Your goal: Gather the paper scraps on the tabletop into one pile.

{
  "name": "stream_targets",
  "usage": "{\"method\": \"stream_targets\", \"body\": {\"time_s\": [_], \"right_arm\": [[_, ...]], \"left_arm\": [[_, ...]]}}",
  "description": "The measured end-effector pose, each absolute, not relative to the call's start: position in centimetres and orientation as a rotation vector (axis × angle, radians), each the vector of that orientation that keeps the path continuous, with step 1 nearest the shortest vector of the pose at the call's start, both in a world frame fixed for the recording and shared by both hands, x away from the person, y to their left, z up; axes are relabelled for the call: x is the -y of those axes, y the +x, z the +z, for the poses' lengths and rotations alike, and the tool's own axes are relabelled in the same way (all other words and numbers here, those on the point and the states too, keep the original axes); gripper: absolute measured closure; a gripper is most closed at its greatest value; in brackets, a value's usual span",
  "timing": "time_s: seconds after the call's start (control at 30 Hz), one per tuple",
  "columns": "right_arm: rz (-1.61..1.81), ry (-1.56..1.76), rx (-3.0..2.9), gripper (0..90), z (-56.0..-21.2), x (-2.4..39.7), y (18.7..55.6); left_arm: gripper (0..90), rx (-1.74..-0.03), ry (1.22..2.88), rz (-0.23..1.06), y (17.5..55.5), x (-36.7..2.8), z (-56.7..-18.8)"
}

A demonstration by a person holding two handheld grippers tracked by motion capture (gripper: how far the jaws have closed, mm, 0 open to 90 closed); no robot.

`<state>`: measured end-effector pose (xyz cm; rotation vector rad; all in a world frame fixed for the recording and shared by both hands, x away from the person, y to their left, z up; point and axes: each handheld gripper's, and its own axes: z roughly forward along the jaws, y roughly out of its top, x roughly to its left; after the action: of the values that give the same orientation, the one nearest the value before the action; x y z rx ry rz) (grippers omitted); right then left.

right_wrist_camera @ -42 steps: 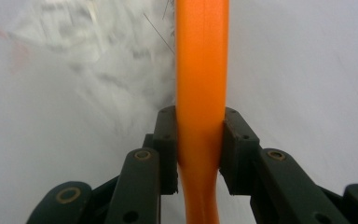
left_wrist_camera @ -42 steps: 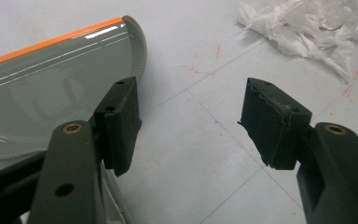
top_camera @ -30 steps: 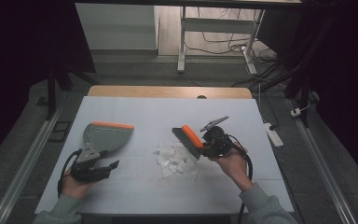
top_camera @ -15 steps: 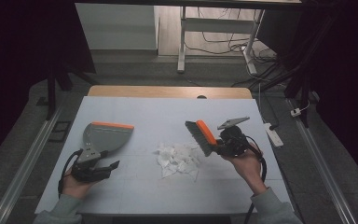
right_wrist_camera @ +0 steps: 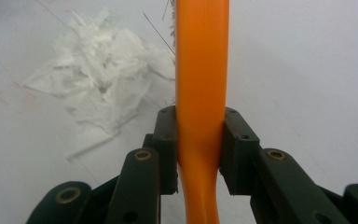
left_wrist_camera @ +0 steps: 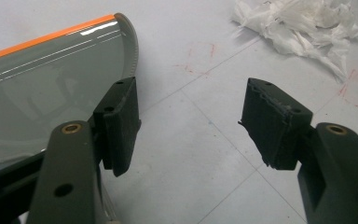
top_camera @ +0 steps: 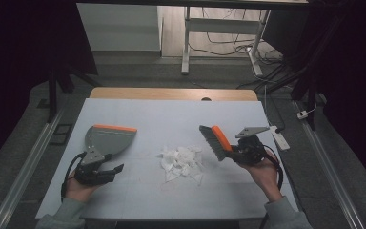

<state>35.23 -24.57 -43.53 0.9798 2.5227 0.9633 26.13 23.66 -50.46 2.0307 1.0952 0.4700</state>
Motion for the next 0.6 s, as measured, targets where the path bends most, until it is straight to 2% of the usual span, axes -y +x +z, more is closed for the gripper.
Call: {"method": "stream_targets", "body": {"time_s": [0.6], "right_arm": [[1.020,0.981,-2.399,70.9,-45.0,29.1,32.2]], "left_arm": [[35.2,-1.098,2.025,0.451,26.2,-23.8,-50.6]]}}
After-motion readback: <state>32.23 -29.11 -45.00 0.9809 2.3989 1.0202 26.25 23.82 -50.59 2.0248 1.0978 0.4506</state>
